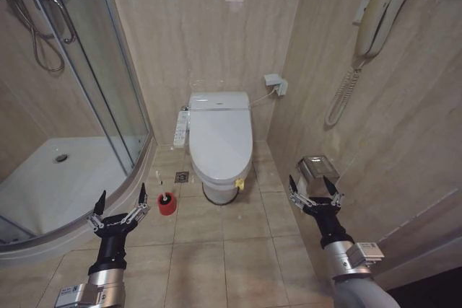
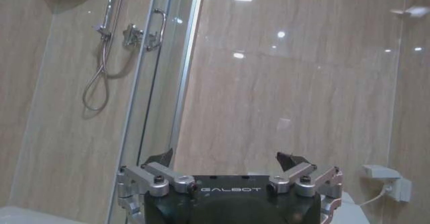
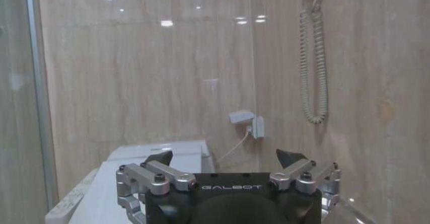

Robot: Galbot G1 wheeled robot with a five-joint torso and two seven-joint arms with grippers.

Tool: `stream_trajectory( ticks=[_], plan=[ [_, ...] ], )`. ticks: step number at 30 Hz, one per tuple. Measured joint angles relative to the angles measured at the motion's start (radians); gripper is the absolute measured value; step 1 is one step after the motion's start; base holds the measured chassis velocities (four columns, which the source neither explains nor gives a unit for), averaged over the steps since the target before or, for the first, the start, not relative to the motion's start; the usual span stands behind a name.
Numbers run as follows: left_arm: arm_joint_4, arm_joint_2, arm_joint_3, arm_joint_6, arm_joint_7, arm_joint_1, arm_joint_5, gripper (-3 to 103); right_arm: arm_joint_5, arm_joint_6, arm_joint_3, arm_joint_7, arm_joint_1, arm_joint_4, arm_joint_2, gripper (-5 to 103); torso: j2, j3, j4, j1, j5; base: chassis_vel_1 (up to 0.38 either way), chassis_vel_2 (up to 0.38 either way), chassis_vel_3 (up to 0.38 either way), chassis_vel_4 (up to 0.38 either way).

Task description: Open the toilet lid, clean the toilet bowl with a toilet brush, close the toilet lid, and flush.

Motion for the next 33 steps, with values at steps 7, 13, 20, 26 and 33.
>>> stream_trajectory(
  ticks=[7,13,20,26,33],
  plan=[
    [0.000,0.000,0.000,0.000,0.000,0.000,0.000,100,0.003,0.017,0.002,0.003,-0.005,0.009,0.003,100,0.000,0.000,0.0005,0.001,0.0002,-0.198,0.191,0.194,-0.202],
    [0.000,0.000,0.000,0.000,0.000,0.000,0.000,100,-0.003,0.031,0.010,0.009,-0.007,0.013,0.002,100,0.000,0.001,0.0001,0.002,0.0001,-0.152,0.193,0.147,-0.128],
    [0.000,0.000,0.000,0.000,0.000,0.000,0.000,100,-0.006,0.038,0.010,0.024,-0.013,0.025,0.005,100,0.000,0.000,-0.0001,0.000,0.0000,-0.010,-0.001,-0.002,0.000],
    [0.000,0.000,0.000,0.000,0.000,0.000,0.000,100,-0.006,0.036,0.010,0.031,-0.012,0.026,0.006,100,0.000,0.000,0.0001,0.000,0.0000,-0.044,0.051,0.029,-0.053],
    [0.000,0.000,0.000,0.000,0.000,0.000,0.000,100,-0.014,0.038,0.016,0.057,-0.004,0.027,0.008,100,0.000,0.001,0.0003,0.002,-0.0001,-0.114,0.134,0.129,-0.122]
  ],
)
